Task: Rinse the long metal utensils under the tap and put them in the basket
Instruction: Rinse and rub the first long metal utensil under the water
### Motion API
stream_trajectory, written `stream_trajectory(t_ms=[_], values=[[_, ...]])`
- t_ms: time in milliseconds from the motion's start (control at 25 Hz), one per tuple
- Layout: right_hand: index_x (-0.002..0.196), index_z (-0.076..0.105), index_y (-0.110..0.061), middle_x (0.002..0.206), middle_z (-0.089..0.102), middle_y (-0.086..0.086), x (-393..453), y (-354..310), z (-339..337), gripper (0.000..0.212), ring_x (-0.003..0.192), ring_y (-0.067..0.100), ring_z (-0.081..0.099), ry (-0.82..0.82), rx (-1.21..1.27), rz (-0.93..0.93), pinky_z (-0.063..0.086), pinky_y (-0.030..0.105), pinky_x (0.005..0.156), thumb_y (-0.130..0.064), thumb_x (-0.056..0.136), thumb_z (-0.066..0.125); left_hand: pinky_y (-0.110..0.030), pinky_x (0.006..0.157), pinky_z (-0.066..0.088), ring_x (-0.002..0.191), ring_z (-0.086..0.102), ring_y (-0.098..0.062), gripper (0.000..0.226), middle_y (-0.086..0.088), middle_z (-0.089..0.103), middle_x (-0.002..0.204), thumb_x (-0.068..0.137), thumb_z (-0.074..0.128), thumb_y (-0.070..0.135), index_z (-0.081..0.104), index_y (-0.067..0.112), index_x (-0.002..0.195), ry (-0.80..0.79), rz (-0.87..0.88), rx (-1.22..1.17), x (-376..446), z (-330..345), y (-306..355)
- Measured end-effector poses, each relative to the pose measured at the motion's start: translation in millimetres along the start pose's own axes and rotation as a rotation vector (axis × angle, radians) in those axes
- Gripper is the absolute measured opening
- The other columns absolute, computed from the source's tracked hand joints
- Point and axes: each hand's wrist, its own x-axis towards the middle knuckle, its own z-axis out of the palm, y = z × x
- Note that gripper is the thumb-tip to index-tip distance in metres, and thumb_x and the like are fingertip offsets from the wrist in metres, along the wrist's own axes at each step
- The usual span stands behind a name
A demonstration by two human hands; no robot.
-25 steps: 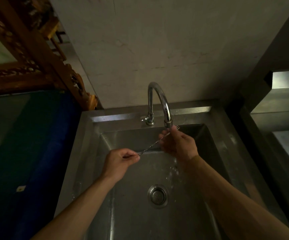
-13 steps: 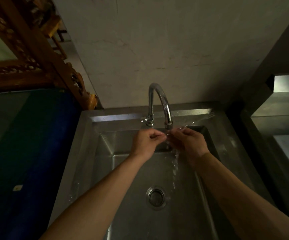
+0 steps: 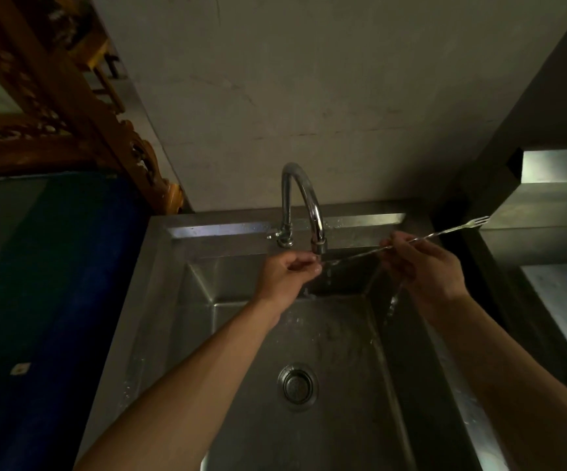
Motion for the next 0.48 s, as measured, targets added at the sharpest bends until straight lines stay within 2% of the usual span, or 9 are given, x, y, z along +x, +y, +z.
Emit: stream_trajectory(t_ms=[80, 240, 320, 400, 480], values=[[0.107, 0.064, -0.014, 0.103, 0.072, 0.011, -5, 5, 4, 0.02, 0.093, 0.021, 0.071, -0.029, 0.014, 0.019, 0.056, 0.033, 0.079, -0.004, 0.093, 0.055, -0.003, 0.064, 0.047, 0.071, 0.063, 0.009, 0.019, 0.008, 0.069, 0.086, 0.082, 0.068, 0.008, 0.07, 0.008, 0.101, -0.047, 0.016, 0.034, -8, -5, -5], [0.116, 0.058, -0.015, 0.101, 0.074, 0.013, -16, 38, 14, 0.034, 0.093, 0.026, 0.073, -0.107, 0.074, 0.107, 0.059, 0.035, 0.075, 0.004, 0.088, 0.059, -0.005, 0.062, 0.046, 0.071, 0.061, 0.0, 0.024, 0.001, 0.07, 0.092, 0.083, 0.068, 0.01, 0.068, 0.011, 0.106, -0.053, -0.046, 0.077, -19, -29, -25], [0.111, 0.061, -0.013, 0.103, 0.074, 0.014, -19, 61, 15, 0.023, 0.093, 0.027, 0.072, -0.117, 0.056, 0.189, 0.058, 0.038, 0.078, -0.003, 0.091, 0.059, -0.003, 0.063, 0.045, 0.069, 0.06, 0.003, 0.027, -0.004, 0.068, 0.092, 0.081, 0.068, 0.001, 0.067, 0.003, 0.107, -0.016, -0.062, 0.123, -26, -42, -40], [0.102, 0.066, -0.011, 0.101, 0.073, 0.014, -20, 75, 9, 0.012, 0.088, 0.025, 0.072, -0.026, 0.042, 0.225, 0.057, 0.038, 0.078, -0.012, 0.091, 0.062, -0.001, 0.063, 0.044, 0.063, 0.059, 0.009, 0.023, -0.002, 0.068, 0.082, 0.08, 0.068, 0.0, 0.069, -0.001, 0.103, 0.036, -0.086, 0.182, -32, -58, -58], [0.098, 0.069, -0.011, 0.098, 0.073, 0.012, -18, 85, -6, 0.011, 0.084, 0.021, 0.071, 0.095, -0.07, 0.206, 0.057, 0.033, 0.073, -0.015, 0.089, 0.066, -0.001, 0.061, 0.042, 0.059, 0.057, 0.013, 0.022, 0.003, 0.067, 0.078, 0.08, 0.068, 0.001, 0.07, -0.001, 0.101, 0.065, -0.134, 0.209, -38, -76, -81]])
